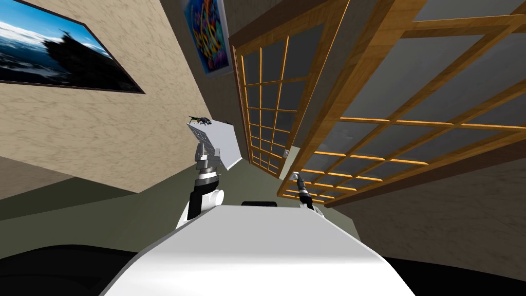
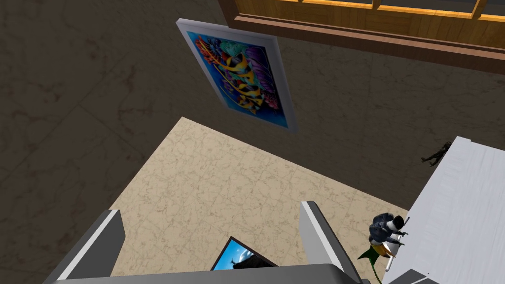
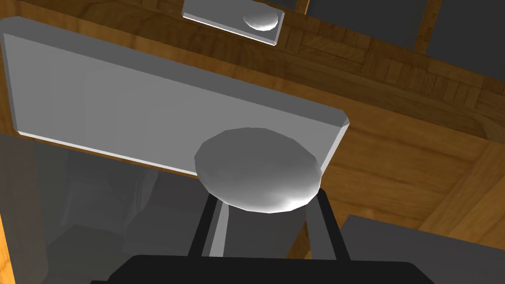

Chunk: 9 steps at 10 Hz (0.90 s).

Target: Pull the door open

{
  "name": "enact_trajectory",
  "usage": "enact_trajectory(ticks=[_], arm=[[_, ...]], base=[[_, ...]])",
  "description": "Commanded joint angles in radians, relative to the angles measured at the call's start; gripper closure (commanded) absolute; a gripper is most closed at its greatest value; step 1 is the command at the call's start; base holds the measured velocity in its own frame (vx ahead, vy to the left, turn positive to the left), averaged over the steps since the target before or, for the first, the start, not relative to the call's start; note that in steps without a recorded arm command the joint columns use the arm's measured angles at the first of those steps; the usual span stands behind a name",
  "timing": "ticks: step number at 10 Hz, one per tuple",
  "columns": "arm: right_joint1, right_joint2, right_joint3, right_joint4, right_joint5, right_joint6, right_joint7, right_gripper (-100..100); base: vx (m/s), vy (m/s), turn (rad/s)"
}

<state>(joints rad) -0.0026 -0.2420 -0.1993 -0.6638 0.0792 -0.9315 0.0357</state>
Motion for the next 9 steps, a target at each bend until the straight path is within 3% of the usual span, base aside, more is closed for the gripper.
enact_trajectory(ticks=[1,2,9], arm=[[-0.019,0.011,0.019,0.028,-0.002,-0.021,-0.024,100],[-0.019,0.011,0.019,0.028,-0.002,-0.021,-0.024,100],[-0.029,0.0,0.064,0.039,-0.069,-0.019,-0.187,100]], base=[[-0.014,-0.007,0.015],[-0.002,-0.006,0.005],[-0.024,-0.012,0.028]])
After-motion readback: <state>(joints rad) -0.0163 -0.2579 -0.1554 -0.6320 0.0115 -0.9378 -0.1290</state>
